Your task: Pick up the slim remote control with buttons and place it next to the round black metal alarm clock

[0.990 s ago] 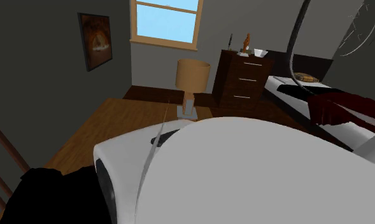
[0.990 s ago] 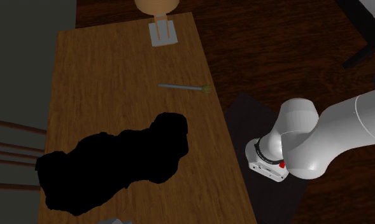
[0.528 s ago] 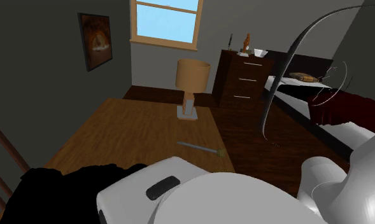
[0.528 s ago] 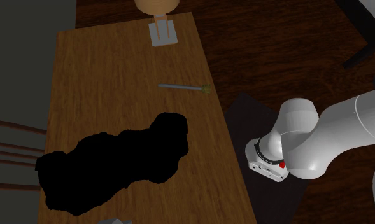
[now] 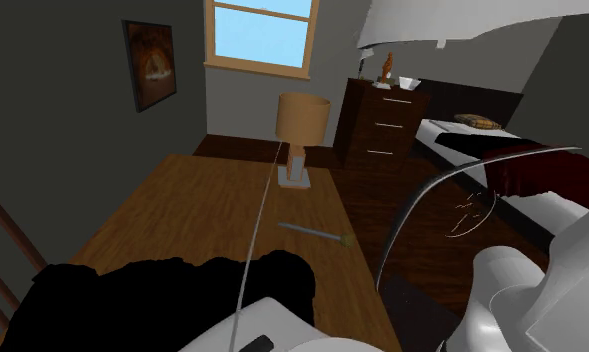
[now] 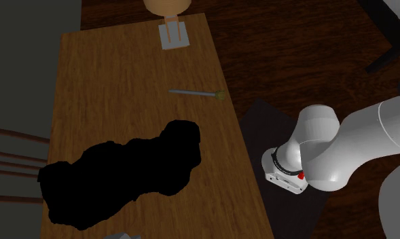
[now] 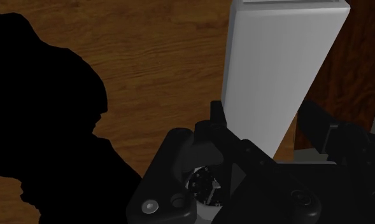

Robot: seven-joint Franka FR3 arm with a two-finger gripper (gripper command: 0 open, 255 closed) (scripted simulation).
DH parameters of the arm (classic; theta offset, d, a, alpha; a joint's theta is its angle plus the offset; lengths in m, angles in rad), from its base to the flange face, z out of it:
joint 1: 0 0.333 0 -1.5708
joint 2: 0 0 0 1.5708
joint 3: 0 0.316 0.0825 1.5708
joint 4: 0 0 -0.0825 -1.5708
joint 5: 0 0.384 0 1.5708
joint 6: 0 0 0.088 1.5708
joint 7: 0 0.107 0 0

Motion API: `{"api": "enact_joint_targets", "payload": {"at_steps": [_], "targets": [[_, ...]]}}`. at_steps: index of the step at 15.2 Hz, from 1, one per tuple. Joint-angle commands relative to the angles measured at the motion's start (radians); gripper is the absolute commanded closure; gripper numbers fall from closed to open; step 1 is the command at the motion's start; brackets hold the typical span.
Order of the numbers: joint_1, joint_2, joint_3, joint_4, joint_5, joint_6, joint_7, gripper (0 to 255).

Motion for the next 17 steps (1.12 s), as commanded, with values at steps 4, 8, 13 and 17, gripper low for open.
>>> {"api": "enact_joint_targets", "payload": {"at_steps": [4,8,13,17], "targets": [[0.001,0.011,0.010,-0.057,-0.001,0.067,0.000,255],[0.001,0.026,0.020,-0.100,-0.006,0.122,0.004,255],[0.000,0.051,0.034,-0.148,-0.016,0.192,0.013,255],[-0.002,0.077,0.047,-0.183,-0.029,0.249,0.023,255]]}}
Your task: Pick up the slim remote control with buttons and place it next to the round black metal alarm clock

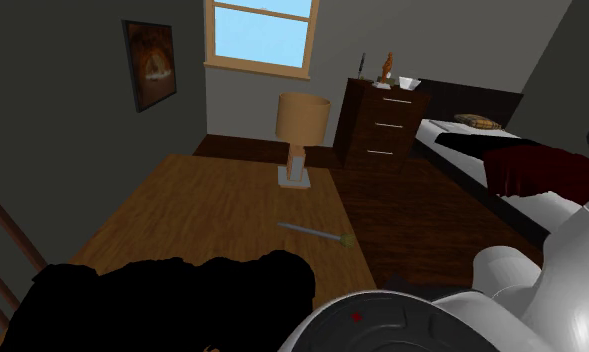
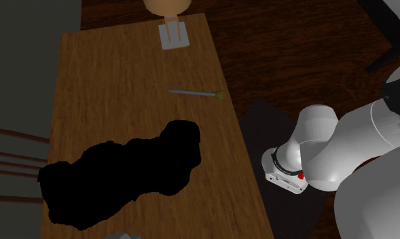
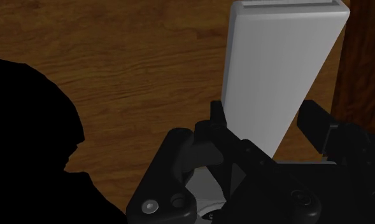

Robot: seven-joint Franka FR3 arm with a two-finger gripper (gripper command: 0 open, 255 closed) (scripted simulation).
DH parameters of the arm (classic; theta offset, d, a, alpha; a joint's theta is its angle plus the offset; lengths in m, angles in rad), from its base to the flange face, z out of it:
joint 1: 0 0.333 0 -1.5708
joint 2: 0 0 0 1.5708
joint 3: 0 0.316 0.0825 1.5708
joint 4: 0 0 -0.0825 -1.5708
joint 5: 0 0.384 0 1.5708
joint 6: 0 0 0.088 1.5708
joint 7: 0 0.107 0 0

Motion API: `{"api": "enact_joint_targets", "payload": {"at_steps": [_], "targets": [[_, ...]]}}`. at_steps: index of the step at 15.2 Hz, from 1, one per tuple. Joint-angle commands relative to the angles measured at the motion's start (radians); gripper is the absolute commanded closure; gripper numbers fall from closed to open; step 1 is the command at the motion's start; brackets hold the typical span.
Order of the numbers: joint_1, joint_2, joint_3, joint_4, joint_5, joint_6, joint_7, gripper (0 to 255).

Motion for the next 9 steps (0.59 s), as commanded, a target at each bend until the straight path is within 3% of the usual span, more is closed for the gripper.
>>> {"api": "enact_joint_targets", "payload": {"at_steps": [1,9], "targets": [[-0.001,0.011,0.005,-0.021,-0.005,0.031,0.003,255],[-0.009,0.081,0.029,-0.080,-0.053,0.146,0.039,255]]}}
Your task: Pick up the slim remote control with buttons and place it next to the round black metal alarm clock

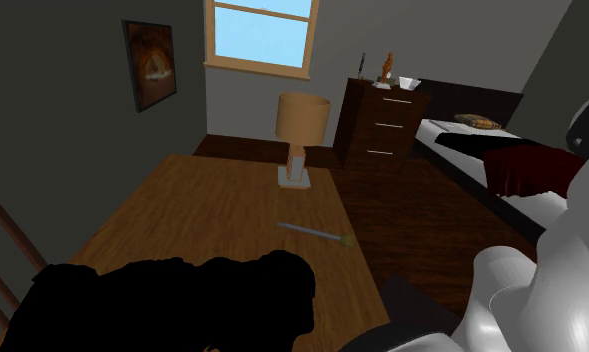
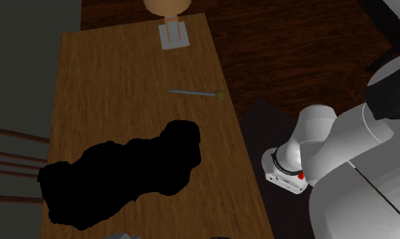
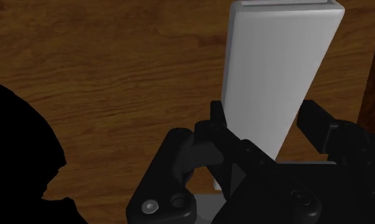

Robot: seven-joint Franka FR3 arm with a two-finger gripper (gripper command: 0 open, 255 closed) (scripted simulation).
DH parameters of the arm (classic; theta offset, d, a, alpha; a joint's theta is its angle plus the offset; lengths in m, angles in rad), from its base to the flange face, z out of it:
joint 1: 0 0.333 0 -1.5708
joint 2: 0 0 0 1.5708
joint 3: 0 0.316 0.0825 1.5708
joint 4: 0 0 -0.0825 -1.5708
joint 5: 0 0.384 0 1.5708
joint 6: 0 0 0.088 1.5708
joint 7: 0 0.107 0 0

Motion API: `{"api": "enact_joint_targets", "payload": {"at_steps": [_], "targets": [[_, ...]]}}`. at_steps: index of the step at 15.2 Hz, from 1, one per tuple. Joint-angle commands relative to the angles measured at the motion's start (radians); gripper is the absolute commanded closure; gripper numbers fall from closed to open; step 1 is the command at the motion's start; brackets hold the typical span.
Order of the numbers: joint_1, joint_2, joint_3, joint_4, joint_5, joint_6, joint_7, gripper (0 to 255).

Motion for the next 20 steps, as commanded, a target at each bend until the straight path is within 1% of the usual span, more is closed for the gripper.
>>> {"api": "enact_joint_targets", "payload": {"at_steps": [1,4,12,13,18,20], "targets": [[-0.003,0.019,0.004,-0.017,-0.014,0.031,0.009,255],[-0.006,0.057,0.012,-0.037,-0.047,0.080,0.032,255],[-0.006,0.057,0.012,-0.037,-0.047,0.080,0.033,255],[-0.006,0.057,0.012,-0.037,-0.047,0.080,0.032,0],[-0.006,0.057,0.012,-0.037,-0.047,0.080,0.032,0],[-0.004,-0.002,0.001,-0.010,0.003,0.009,-0.005,0]]}}
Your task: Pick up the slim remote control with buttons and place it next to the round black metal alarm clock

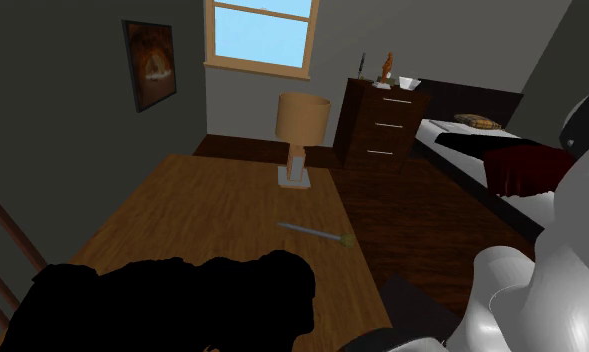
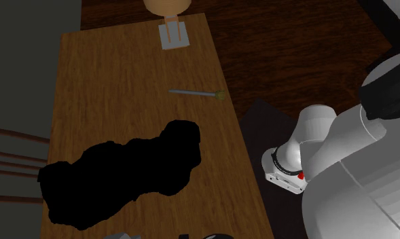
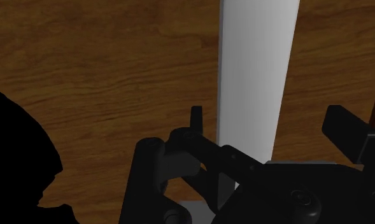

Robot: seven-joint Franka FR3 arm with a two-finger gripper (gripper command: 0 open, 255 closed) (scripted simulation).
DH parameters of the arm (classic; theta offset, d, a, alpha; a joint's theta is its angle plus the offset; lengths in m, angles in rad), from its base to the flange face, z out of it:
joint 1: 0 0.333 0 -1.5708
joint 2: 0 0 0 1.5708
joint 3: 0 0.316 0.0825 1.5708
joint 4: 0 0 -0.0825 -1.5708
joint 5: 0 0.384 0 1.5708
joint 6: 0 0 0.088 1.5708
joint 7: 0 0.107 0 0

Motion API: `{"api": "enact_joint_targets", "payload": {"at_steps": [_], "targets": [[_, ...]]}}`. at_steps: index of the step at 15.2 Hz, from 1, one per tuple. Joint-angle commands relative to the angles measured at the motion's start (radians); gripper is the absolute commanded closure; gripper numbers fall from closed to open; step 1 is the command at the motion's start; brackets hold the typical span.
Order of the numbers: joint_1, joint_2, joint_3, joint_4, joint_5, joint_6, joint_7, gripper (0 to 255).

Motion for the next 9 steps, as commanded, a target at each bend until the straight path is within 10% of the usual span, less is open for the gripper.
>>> {"api": "enact_joint_targets", "payload": {"at_steps": [1,9], "targets": [[0.004,-0.048,-0.010,0.022,0.038,-0.061,-0.027,0],[0.007,-0.066,-0.018,0.036,0.051,-0.089,-0.036,0]]}}
